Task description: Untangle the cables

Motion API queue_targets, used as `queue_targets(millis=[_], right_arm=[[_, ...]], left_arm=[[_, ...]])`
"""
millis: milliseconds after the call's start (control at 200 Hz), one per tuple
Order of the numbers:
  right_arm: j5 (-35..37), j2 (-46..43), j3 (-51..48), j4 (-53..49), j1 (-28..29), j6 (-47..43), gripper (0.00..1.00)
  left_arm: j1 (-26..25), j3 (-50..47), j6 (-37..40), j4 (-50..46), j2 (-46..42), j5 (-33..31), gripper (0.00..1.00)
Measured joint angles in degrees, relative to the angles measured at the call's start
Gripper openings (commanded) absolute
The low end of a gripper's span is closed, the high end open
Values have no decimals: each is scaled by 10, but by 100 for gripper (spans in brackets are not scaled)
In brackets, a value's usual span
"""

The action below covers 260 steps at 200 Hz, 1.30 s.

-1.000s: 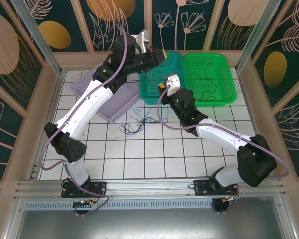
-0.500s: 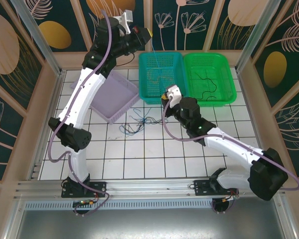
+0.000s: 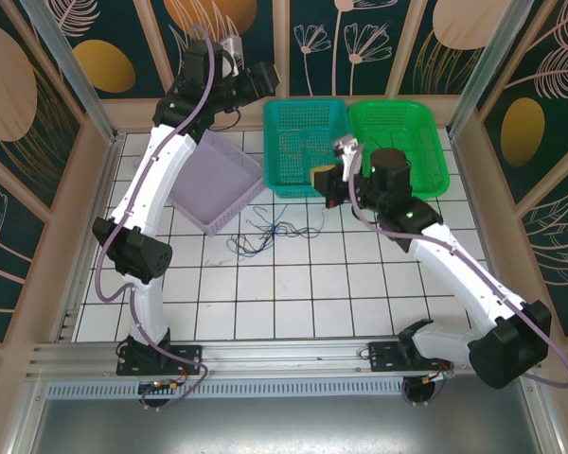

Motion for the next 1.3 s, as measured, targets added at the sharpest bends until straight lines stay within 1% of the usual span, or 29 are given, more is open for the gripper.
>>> queue_targets(millis=[60, 120, 195, 265, 360, 440, 490, 571, 626, 726, 856, 961, 1066, 1176, 1301], right_arm=[[-14, 12, 32, -24, -11, 13, 0], [-27, 27, 59, -49, -21, 28, 0], [-38, 50, 86, -79, -33, 47, 0], [-44, 75, 106, -100, -45, 65, 0], [-48, 106, 130, -122, -61, 97, 0], [-48, 131, 159, -137, -75, 134, 0], [-47, 147, 185, -147, -82, 154, 0], [-46, 175, 239, -164, -90, 182, 0], [-45, 194, 281, -181, -92, 199, 0], [-48, 223, 348, -212, -92, 228, 0], [-57, 262, 420, -255, -92, 267, 0], [-63, 286, 463, -290, -92, 296, 0], [-71, 301, 491, -316, -92, 318, 0], [-80, 304, 495, -330, -92, 334, 0], [-88, 304, 495, -344, -92, 347, 0]], left_arm=[[6, -3, -1, -31, -2, -36, 72], [11, -14, -7, -51, -7, -54, 69], [16, -53, -28, -56, -30, -51, 65], [13, -137, -68, -31, -77, -25, 61], [-12, -287, -132, 50, -159, 16, 53], [-58, -405, -185, 146, -219, 50, 47], [-92, -465, -200, 205, -245, 65, 47], [-136, -518, -208, 274, -259, 87, 48], [-151, -533, -205, 309, -258, 96, 51], [-155, -537, -184, 352, -255, 101, 58], [-155, -524, -125, 387, -249, 98, 64], [-157, -518, -69, 405, -240, 97, 65], [-161, -514, -20, 410, -226, 96, 67], [-167, -489, 28, 398, -198, 83, 67], [-171, -457, 62, 390, -167, 70, 66]])
